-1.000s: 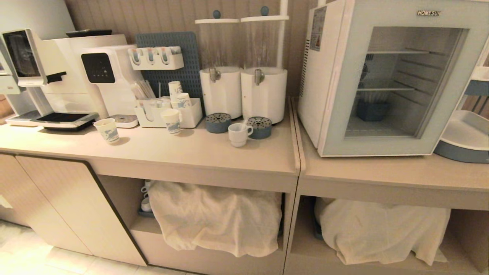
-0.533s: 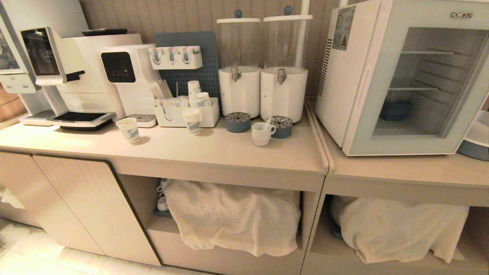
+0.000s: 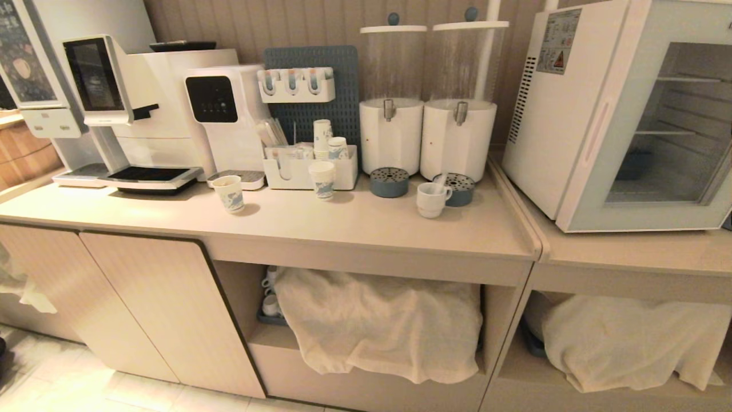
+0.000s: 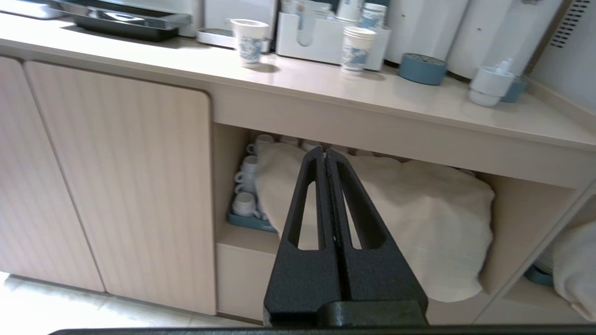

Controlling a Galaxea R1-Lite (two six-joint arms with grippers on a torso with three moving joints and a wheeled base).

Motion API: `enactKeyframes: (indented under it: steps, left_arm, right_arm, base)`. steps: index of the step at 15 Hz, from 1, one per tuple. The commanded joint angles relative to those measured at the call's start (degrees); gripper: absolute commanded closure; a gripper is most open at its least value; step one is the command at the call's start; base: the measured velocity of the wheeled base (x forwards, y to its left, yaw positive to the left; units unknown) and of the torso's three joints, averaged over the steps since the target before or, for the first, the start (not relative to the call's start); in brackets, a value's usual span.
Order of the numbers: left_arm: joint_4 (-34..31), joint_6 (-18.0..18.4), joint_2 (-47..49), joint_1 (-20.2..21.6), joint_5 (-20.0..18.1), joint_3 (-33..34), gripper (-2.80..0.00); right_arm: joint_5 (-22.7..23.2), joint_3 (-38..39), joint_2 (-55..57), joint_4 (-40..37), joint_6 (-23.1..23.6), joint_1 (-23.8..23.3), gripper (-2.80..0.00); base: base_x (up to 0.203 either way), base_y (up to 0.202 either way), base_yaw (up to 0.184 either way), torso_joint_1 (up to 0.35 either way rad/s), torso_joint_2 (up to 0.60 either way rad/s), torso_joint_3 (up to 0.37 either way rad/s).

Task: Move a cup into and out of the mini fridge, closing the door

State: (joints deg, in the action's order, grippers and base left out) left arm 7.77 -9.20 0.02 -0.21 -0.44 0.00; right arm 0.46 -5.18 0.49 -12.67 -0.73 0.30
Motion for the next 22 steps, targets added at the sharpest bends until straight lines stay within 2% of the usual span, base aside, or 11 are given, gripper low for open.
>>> enactKeyframes:
  steps: [1, 16, 22]
  left_arm:
    - [0.1, -0.1, -0.3, 0.0, 0.0, 2.3, 0.0]
    - [0.1, -0.1, -0.3, 0.0, 0.0, 2.3, 0.0]
    - [0.1, 0.0, -0.3, 0.0, 0.0, 2.3, 0.0]
  right_arm:
    - [0.0, 0.0, 0.1, -0.1, -0.1, 0.0, 0.0]
    - [0.0, 0.0, 0.1, 0.0, -0.2, 0.0, 0.0]
    - [0.1, 0.1, -0.3, 0.1, -0.2, 0.0, 0.0]
  base:
    - [0.0, 0.197, -0.003, -0.002, 0.0, -0.002]
    - [0.0, 0.191, -0.001, 0.002, 0.0, 0.003]
    - [0.0, 0.037, -0.001, 0.0, 0.0, 0.001]
